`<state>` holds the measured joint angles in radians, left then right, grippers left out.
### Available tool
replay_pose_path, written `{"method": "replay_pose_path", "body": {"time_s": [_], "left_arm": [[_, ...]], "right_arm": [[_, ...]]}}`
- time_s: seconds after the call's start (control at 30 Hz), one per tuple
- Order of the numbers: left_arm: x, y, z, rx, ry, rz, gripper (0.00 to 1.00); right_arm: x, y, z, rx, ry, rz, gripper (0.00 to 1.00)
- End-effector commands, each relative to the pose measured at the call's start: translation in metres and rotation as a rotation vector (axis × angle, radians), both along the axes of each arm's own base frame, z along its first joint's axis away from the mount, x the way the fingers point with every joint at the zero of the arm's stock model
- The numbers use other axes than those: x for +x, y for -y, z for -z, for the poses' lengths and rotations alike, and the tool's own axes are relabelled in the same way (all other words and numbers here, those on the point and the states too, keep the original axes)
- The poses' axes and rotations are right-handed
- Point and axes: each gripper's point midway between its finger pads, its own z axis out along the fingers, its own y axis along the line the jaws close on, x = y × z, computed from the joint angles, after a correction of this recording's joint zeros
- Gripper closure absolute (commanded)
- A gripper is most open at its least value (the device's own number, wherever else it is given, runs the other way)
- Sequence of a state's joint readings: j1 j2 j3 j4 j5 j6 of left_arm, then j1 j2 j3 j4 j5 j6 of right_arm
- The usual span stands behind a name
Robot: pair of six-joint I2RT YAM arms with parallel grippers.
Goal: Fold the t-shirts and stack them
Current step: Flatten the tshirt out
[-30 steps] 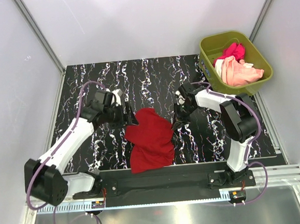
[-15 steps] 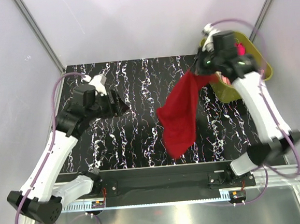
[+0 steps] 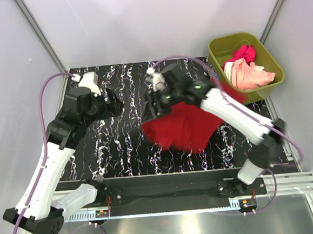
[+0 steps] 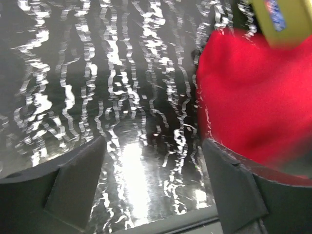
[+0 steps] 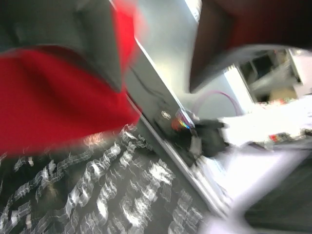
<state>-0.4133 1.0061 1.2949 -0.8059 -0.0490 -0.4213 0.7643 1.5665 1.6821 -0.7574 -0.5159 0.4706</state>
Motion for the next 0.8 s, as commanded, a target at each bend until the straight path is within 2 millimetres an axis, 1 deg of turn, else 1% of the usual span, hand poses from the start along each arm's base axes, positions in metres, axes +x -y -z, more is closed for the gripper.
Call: {"method": "replay_pose_path", "body": {"time_s": [0.0, 0.03, 0.07, 0.1, 0.13, 0.17, 0.2, 0.23, 0.27, 0.3, 0.33, 0.37, 0.4, 0.43, 0.47, 0.5, 0.53, 0.57, 0.6, 0.63, 0.67, 0.7, 0.73, 0.77], "left_arm": [[-0.002, -0.027, -0.008, 0.057, 0.048, -0.116, 0.1], [-0.004, -0.029, 0.002, 0.069, 0.022, -0.122, 0.08], [-0.005, -0.029, 0.007, 0.071, 0.005, -0.12, 0.08], [-0.005, -0.026, 0.015, 0.074, -0.022, -0.11, 0.07], [-0.007, -0.018, 0.026, 0.064, -0.058, -0.068, 0.07], [-0.007, -0.012, 0.033, 0.057, -0.083, -0.042, 0.08], [-0.008, -0.006, 0.043, 0.052, -0.117, -0.012, 0.09], [-0.009, 0.012, 0.053, 0.015, -0.165, 0.067, 0.09], [-0.012, 0.021, 0.069, 0.005, -0.216, 0.114, 0.14], [-0.014, 0.031, 0.076, -0.014, -0.251, 0.161, 0.16], [-0.018, 0.054, 0.09, -0.07, -0.323, 0.268, 0.19], [-0.021, 0.064, 0.098, -0.087, -0.36, 0.318, 0.24], [-0.029, 0.081, 0.104, -0.078, -0.388, 0.385, 0.25], [-0.033, 0.089, 0.111, -0.04, -0.407, 0.415, 0.25], [-0.03, 0.1, 0.12, 0.029, -0.423, 0.457, 0.23], [-0.046, 0.12, 0.127, 0.1, -0.437, 0.534, 0.22], [-0.048, 0.115, 0.141, 0.205, -0.466, 0.511, 0.22], [-0.05, 0.123, 0.16, 0.274, -0.509, 0.529, 0.21], [-0.059, 0.132, 0.169, 0.331, -0.505, 0.559, 0.21], [-0.062, 0.137, 0.179, 0.357, -0.52, 0.573, 0.21], [-0.066, 0.141, 0.187, 0.38, -0.534, 0.589, 0.21], [-0.074, 0.147, 0.201, 0.421, -0.561, 0.621, 0.22], [-0.074, 0.145, 0.206, 0.464, -0.557, 0.622, 0.22], [-0.076, 0.145, 0.21, 0.49, -0.558, 0.63, 0.22]], "right_arm": [[0.005, -0.004, 0.014, -0.096, -0.019, -0.033, 0.31], [0.012, 0.003, 0.016, -0.126, -0.005, 0.008, 0.25], [0.021, 0.01, 0.022, -0.151, 0.001, 0.05, 0.2], [0.024, 0.019, 0.02, -0.147, 0.005, 0.08, 0.19], [0.035, 0.037, 0.037, -0.181, -0.032, 0.141, 0.18], [0.04, 0.05, 0.038, -0.186, -0.041, 0.2, 0.18], [0.045, 0.062, 0.047, -0.207, -0.064, 0.245, 0.2], [0.055, 0.088, 0.07, -0.256, -0.122, 0.328, 0.21], [0.06, 0.105, 0.08, -0.294, -0.15, 0.395, 0.24], [0.057, 0.122, 0.098, -0.334, -0.19, 0.435, 0.28], [0.063, 0.138, 0.107, -0.355, -0.216, 0.486, 0.3], [0.062, 0.147, 0.115, -0.377, -0.23, 0.502, 0.32], [0.059, 0.154, 0.124, -0.4, -0.244, 0.508, 0.33], [0.053, 0.161, 0.139, -0.438, -0.273, 0.508, 0.33], [0.05, 0.169, 0.148, -0.478, -0.292, 0.519, 0.33], [0.042, 0.175, 0.162, -0.51, -0.328, 0.519, 0.32], [0.039, 0.178, 0.169, -0.521, -0.351, 0.526, 0.29], [0.038, 0.18, 0.174, -0.511, -0.369, 0.538, 0.28], [0.03, 0.184, 0.187, -0.519, -0.407, 0.54, 0.27], [0.027, 0.184, 0.192, -0.507, -0.422, 0.539, 0.26], [0.025, 0.178, 0.195, -0.471, -0.445, 0.529, 0.25], [0.021, 0.176, 0.199, -0.457, -0.47, 0.514, 0.24], [0.011, 0.173, 0.209, -0.452, -0.515, 0.481, 0.23], [0.002, 0.162, 0.213, -0.407, -0.576, 0.43, 0.23]]}}
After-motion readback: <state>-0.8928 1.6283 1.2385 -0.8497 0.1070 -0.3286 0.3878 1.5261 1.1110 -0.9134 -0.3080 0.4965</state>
